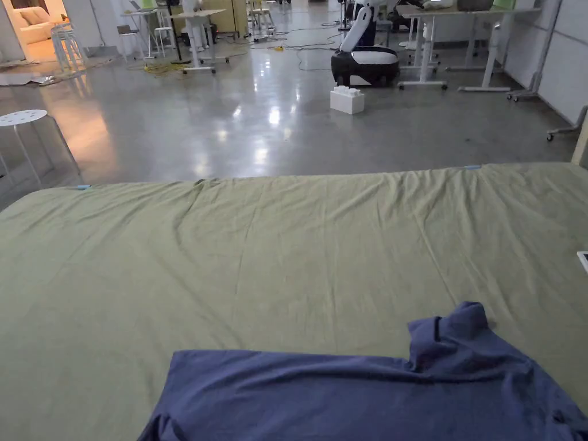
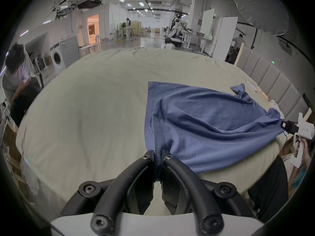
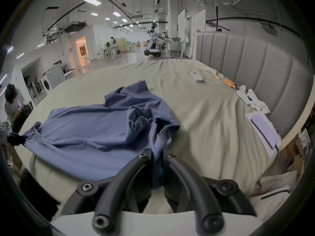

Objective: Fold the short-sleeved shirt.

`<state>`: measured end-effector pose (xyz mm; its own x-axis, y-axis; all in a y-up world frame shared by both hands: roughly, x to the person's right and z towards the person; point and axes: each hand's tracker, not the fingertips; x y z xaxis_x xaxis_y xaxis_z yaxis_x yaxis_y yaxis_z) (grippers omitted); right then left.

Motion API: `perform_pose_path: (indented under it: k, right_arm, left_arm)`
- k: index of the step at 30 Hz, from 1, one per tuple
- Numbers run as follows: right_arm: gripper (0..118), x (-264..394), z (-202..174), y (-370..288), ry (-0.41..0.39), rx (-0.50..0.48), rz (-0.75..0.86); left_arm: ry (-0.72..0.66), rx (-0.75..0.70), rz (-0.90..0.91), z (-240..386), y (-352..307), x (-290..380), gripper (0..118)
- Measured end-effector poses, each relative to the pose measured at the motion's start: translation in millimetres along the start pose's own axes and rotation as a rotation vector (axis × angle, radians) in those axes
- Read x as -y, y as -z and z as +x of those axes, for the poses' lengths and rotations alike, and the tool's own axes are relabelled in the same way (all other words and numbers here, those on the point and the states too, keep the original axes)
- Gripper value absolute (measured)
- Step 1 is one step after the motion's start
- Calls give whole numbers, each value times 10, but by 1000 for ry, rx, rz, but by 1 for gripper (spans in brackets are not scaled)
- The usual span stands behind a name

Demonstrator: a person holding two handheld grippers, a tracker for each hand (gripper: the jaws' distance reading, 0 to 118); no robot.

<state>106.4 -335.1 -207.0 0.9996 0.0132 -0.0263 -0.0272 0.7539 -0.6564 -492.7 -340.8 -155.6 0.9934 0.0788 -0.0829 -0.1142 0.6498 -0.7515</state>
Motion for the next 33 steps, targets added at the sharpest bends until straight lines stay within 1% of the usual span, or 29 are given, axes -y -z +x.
perform_pose_path:
  k: [3,6,7,8,9,10,11,12,13,14,16,17,18,19,20,21,23,26,27,28,29,30,31,32,33]
  right_arm:
    - [11,269,-75,-94,-79,3,-67]
    - [11,431,-161,-64,-92,3,-87]
    - [15,435,-177,-34,-105,7,-97]
    - [33,423,-184,-2,-112,12,-111]
    - [54,377,-165,26,-111,22,-148]
    - [54,350,-148,16,-107,23,-137]
    - [62,338,-124,-36,-101,27,-119]
    - [71,314,-104,-118,-91,43,-91]
    - [73,272,-61,-198,-73,56,-51]
    - [71,221,-28,-326,-49,56,-14]
    - [72,103,-16,-639,48,54,107]
    - [72,53,-22,-819,95,25,184]
    - [75,13,-41,-965,142,-5,264]
    - [80,-32,-75,-1103,174,-31,316]
    - [88,-65,-115,-1208,184,-44,349]
    - [91,-90,-170,-1335,191,-54,395]
    - [90,-108,-291,-1523,156,-59,470]
    - [90,-114,-487,-1709,55,-78,525]
    - [89,-111,-542,-1774,23,-87,547]
    - [85,-102,-587,-1834,-3,-101,568]
    - [76,-89,-634,-1866,-12,-115,582]
    - [61,-91,-671,-1914,-29,-124,607]
    - [44,-98,-699,-1954,-45,-133,631]
    - [21,-87,-713,-1970,-27,-133,619]
    - [13,-85,-729,-1976,-14,-133,616]
  left_arm:
    - [-24,9,-48,-7,-20,326,8]
    - [-9,-1,-91,36,66,511,8]
    - [-7,-1,-97,32,104,532,10]
    - [-11,-2,-100,25,136,536,24]
    - [-17,-2,-117,12,157,517,43]
    - [-17,-1,-113,15,110,489,43]
    - [-10,11,-59,0,40,477,51]
    - [-4,13,-12,-5,-66,452,64]
    - [-3,4,35,0,-177,420,78]
    - [-2,-1,96,27,-348,367,83]
    - [1,-1,246,92,-672,259,83]
    - [6,-14,341,145,-845,225,83]
    - [14,-32,501,249,-1084,208,83]
    - [25,-28,649,342,-1322,203,83]
    - [28,-14,724,409,-1489,191,83]
    - [17,-5,788,489,-1654,156,83]
    - [-14,-4,827,658,-1891,117,83]
    - [35,27,804,820,-2051,112,82]
    - [57,17,787,879,-2082,111,82]
    - [78,-8,763,927,-2101,112,80]
    - [91,-27,753,966,-2117,121,74]
    - [83,-30,765,980,-2122,123,66]
    - [78,-32,807,984,-2144,182,54]
    - [69,-19,849,982,-2174,221,35]
    - [43,34,840,954,-2208,226,16]
